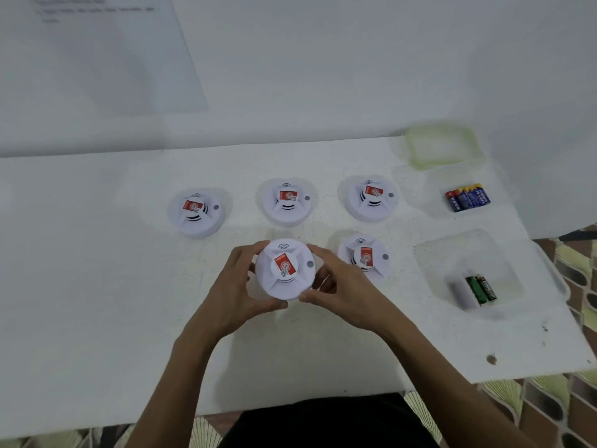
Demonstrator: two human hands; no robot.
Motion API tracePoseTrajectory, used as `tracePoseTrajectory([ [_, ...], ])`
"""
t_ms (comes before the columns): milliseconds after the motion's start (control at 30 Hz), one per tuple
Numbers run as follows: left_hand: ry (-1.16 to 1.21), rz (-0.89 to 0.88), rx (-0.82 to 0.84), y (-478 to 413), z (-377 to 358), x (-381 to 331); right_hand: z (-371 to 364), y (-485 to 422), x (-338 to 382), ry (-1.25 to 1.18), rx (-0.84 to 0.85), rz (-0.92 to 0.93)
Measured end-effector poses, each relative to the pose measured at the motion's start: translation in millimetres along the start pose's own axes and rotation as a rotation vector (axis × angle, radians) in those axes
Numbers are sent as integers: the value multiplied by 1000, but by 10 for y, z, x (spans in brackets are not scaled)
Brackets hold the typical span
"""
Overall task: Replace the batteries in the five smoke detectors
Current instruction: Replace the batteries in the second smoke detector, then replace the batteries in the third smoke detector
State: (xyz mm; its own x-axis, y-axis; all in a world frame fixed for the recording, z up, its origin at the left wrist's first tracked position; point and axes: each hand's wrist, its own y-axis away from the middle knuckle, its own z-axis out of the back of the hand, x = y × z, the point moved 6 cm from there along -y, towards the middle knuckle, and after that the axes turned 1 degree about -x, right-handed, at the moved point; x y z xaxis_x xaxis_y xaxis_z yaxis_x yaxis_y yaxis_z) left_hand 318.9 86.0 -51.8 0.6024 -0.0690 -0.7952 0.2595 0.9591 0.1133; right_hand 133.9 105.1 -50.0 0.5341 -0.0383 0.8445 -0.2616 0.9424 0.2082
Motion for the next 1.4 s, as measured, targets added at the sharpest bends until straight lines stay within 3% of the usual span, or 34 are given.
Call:
tracePoseTrajectory([
  [333,-251,48,15,-187,-89,367,-241,-245,-120,46,49,-110],
  [767,-333,-40,64,-186,-28,200,-108,-191,-96,66,72,-159],
  [1100,-239,-211,-49,-442,-404,-720,1031,-50,-133,50,-81,-88],
  [1400,-193,-293,-48,-1198,-1365,-1659,2488,16,-738,297,-331,-53],
])
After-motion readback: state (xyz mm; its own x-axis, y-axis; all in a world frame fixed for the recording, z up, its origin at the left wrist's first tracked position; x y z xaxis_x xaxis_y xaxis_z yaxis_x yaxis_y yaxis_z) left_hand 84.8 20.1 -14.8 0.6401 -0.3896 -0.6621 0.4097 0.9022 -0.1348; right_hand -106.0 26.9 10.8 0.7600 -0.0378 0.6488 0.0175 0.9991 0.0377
